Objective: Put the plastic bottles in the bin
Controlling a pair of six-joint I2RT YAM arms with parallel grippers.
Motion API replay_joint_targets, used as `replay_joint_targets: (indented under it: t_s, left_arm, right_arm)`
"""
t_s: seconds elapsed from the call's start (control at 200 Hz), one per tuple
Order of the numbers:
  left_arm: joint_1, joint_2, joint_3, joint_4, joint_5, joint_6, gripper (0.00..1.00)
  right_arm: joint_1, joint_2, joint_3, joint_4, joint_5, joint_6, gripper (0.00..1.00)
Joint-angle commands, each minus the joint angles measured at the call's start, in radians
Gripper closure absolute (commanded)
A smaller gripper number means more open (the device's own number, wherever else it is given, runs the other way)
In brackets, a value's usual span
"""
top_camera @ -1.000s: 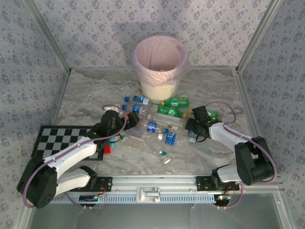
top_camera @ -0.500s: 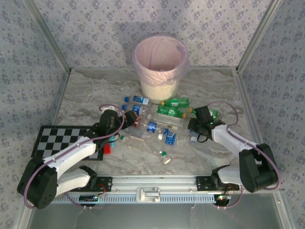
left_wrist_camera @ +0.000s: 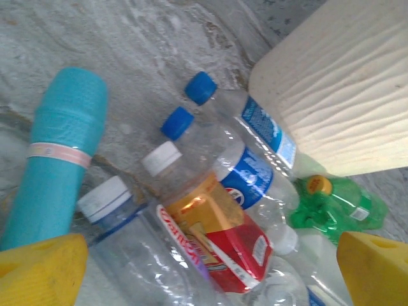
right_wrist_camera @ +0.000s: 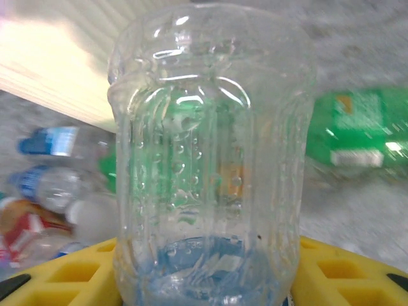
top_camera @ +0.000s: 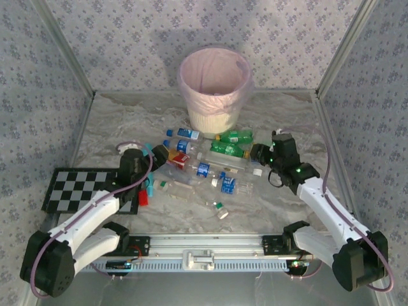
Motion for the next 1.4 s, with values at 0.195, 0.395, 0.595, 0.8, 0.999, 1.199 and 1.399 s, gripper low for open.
replay_joint_targets:
  t_s: [0.195,0.395,0.595,0.8,0.999,1.199,1.399]
  left_arm:
    - [0.040,-0.034,-0.017,-0.013,0.040,-0.008,0.00]
    - [0.055,-0.076,-0.039,-0.030,0.055,-0.019,0.00]
    - [0.062,-0.140,-0.066,-0.056,0.054,-0.033,0.00]
    - [0.064,-0.209,-0.083,-0.092,0.054,-0.047,0.00]
    - [0.065,-0.253,-0.090,-0.123,0.066,-0.032,0.00]
    - [0.067,-0.291,-0.088,-0.162,0.088,-0.007,0.00]
    - [0.068,-0.344,-0.100,-0.207,0.086,0.001,0.00]
  right_arm:
    - [0.021,0.091,0.322,0.086,-0.134,-0.101,0.51]
    - [0.047,0.222,0.550,0.090,-0.131,-0.142,0.51]
    - [0.082,0.388,0.769,0.084,-0.124,-0.185,0.51]
    - [0.115,0.604,0.996,0.063,-0.108,-0.208,0.52]
    - [0.127,0.861,1.332,-0.052,-0.131,-0.218,0.52]
    - [0.144,1.092,1.622,-0.184,-0.066,-0.270,0.52]
    - [0.150,1.215,1.726,-0.220,-0.033,-0.274,0.51]
